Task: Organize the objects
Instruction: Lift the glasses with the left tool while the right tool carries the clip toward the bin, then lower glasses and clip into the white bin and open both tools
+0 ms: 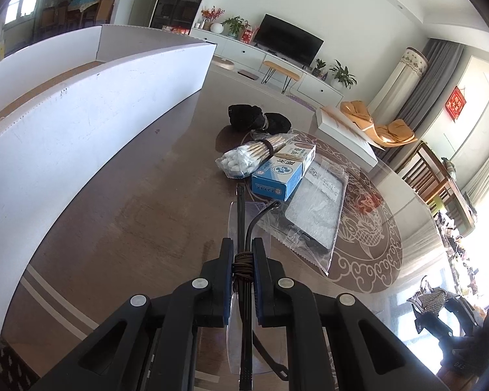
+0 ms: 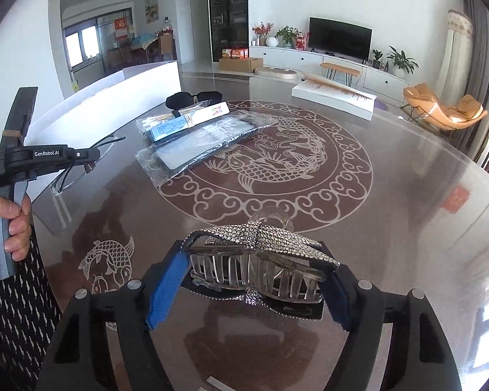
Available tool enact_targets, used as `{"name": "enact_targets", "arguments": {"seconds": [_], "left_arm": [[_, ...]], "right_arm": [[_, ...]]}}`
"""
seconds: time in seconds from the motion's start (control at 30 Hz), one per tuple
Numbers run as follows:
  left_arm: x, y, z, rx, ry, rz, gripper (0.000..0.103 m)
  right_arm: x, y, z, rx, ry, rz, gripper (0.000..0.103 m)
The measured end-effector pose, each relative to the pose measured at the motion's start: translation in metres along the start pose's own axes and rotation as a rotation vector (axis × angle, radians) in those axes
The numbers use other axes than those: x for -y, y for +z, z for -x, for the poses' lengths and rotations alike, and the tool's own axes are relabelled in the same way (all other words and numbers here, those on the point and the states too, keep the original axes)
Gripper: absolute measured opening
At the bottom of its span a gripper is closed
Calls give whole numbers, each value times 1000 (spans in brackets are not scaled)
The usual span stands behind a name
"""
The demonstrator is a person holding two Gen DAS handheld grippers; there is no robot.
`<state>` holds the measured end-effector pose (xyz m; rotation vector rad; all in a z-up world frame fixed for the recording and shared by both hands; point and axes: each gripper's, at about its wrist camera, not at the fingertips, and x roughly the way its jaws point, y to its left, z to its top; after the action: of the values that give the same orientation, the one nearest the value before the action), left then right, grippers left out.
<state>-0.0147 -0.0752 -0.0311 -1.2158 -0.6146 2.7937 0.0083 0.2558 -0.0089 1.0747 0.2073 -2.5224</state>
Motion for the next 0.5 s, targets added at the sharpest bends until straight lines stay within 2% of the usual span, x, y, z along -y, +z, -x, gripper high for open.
{"name": "enact_targets", "arguments": {"seconds": [0.17,0.23,0.3,0.4,0.5], "left_arm": [[-2,12,30,27,-51,43,11],[-9,29,53,64,-82,81,11],[-21,52,83,129,-80,107,11],[-56,87,126,219,-35,154,11],[-107,112,153,269,83,219,11]], "right_arm": [[-20,43,12,55,75,-10,76],[-35,67,12,80,119,-3,76],[-54,96,7,106,169,15,76],[-93,143,-3,149,261,38,76],[-143,189,-17,177,357,65,76]]}}
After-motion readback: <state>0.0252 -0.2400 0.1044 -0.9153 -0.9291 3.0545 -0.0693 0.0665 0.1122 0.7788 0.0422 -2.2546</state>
